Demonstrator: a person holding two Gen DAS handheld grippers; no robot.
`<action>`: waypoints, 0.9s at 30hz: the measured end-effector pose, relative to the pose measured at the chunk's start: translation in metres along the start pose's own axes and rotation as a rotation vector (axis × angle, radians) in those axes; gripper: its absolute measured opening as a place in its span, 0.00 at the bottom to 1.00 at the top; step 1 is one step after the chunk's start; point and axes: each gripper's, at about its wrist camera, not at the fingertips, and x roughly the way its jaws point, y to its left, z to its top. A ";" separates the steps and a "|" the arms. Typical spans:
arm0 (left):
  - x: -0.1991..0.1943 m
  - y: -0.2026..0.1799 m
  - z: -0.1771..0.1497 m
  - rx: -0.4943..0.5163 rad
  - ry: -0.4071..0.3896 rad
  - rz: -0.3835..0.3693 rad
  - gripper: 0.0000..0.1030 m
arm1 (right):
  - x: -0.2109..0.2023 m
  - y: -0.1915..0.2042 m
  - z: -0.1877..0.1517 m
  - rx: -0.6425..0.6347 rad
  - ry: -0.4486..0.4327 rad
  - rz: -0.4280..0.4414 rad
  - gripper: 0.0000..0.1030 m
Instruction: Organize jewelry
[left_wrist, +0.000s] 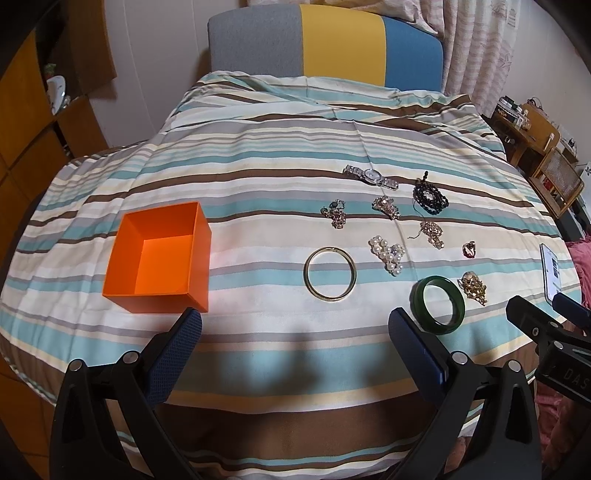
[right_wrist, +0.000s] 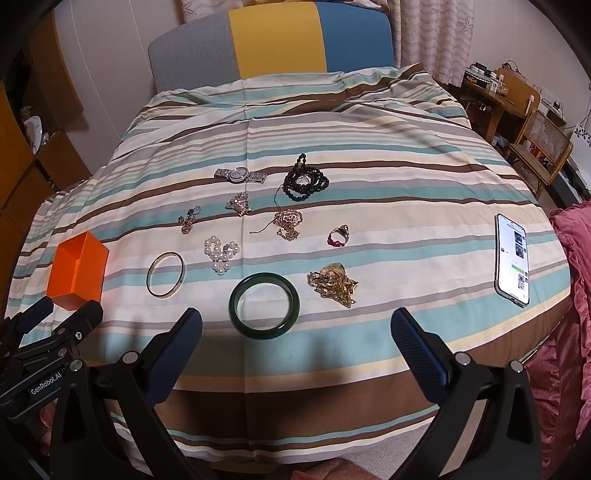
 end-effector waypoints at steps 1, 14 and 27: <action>0.001 0.000 0.000 -0.001 0.003 0.000 0.97 | 0.001 -0.001 0.000 0.003 0.003 -0.002 0.98; 0.010 -0.003 0.002 0.003 0.028 -0.030 0.97 | 0.011 -0.010 0.000 0.021 0.020 0.005 0.98; 0.052 -0.030 0.003 0.079 0.010 -0.202 0.97 | 0.039 -0.070 -0.010 0.083 -0.048 0.099 0.98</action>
